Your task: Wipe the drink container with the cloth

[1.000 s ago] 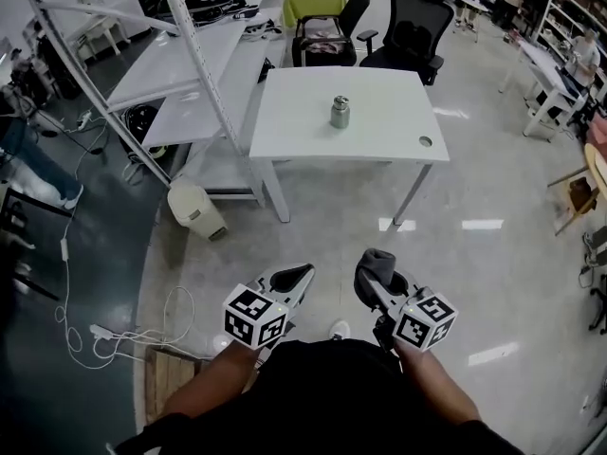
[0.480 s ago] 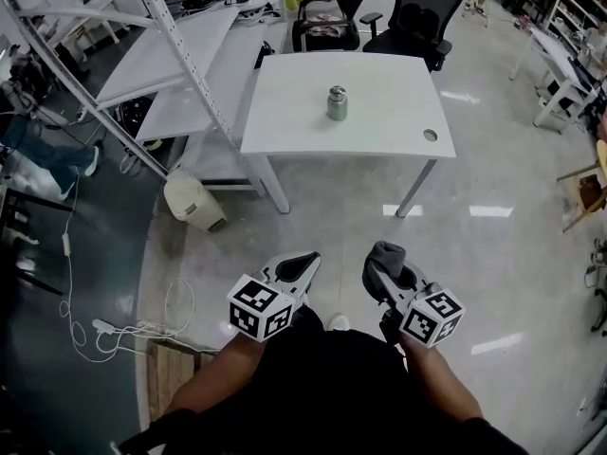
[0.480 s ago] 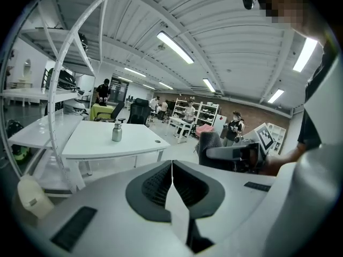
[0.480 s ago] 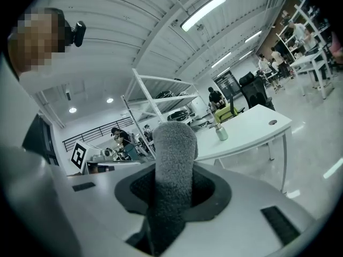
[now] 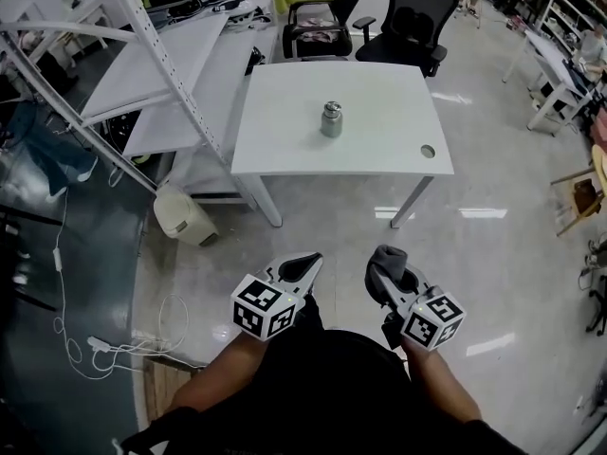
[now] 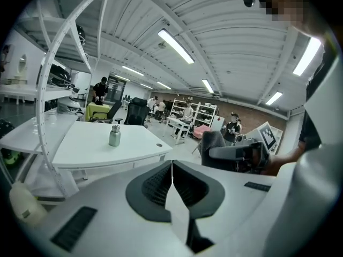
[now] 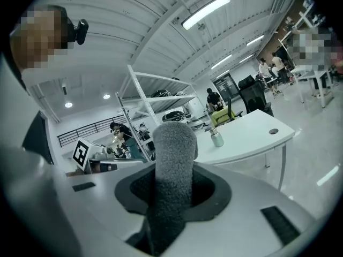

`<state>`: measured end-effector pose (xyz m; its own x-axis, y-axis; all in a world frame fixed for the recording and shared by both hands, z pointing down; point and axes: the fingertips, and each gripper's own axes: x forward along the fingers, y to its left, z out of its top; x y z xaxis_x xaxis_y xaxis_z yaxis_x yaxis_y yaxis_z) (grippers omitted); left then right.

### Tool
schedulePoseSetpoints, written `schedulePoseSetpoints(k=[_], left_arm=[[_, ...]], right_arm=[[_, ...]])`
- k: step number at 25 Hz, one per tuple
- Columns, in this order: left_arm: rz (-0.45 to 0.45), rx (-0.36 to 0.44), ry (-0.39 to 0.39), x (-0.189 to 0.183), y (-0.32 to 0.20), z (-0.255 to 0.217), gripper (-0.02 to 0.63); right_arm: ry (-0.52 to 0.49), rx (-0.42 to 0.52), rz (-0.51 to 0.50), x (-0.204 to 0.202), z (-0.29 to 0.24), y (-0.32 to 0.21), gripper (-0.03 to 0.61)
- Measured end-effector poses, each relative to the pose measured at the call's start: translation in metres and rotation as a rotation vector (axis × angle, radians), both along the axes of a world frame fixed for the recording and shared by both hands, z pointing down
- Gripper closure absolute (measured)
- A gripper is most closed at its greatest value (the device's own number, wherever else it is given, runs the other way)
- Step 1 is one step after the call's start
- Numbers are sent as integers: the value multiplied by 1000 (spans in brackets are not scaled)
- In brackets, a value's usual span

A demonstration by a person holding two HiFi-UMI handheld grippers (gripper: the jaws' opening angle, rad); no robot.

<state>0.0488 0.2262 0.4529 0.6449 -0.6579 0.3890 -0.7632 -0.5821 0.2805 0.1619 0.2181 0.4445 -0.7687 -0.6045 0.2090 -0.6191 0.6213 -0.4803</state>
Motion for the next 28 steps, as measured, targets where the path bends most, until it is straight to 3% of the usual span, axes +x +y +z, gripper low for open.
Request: schedulePoseSetpoints(k=[16, 28], left_arm=[[59, 55, 14, -64, -167, -20, 597], [92, 55, 11, -113, -241, -9, 597]], right_arm=[[82, 47, 34, -64, -25, -152, 466], [108, 41, 66, -107, -21, -223, 466]])
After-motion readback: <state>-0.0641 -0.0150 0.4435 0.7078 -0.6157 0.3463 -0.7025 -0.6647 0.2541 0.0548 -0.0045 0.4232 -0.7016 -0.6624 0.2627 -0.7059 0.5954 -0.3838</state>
